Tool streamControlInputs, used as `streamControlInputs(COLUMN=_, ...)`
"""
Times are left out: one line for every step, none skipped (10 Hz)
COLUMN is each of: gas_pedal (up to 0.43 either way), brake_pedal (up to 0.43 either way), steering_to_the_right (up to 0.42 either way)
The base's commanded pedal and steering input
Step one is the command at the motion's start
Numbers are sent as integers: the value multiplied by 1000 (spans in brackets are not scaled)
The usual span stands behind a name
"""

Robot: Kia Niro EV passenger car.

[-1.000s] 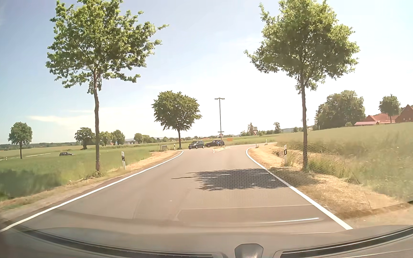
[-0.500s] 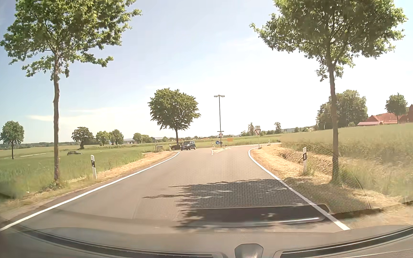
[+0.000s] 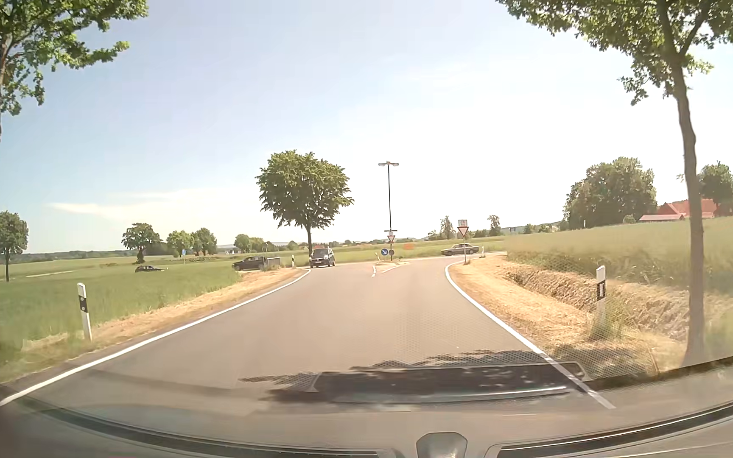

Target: Follow the waypoints while adhering to traffic rules and regulations

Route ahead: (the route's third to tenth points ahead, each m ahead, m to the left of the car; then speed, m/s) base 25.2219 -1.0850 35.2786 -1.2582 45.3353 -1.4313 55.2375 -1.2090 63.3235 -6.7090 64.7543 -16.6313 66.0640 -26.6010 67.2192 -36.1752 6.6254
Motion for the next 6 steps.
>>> streamControlInputs(gas_pedal=0, brake_pedal=6, steering_to_the_right=2)
streamControlInputs(gas_pedal=0, brake_pedal=6, steering_to_the_right=2)
streamControlInputs(gas_pedal=0, brake_pedal=6, steering_to_the_right=2)
streamControlInputs(gas_pedal=0, brake_pedal=6, steering_to_the_right=2)
streamControlInputs(gas_pedal=0, brake_pedal=6, steering_to_the_right=3)
streamControlInputs(gas_pedal=0, brake_pedal=6, steering_to_the_right=2)
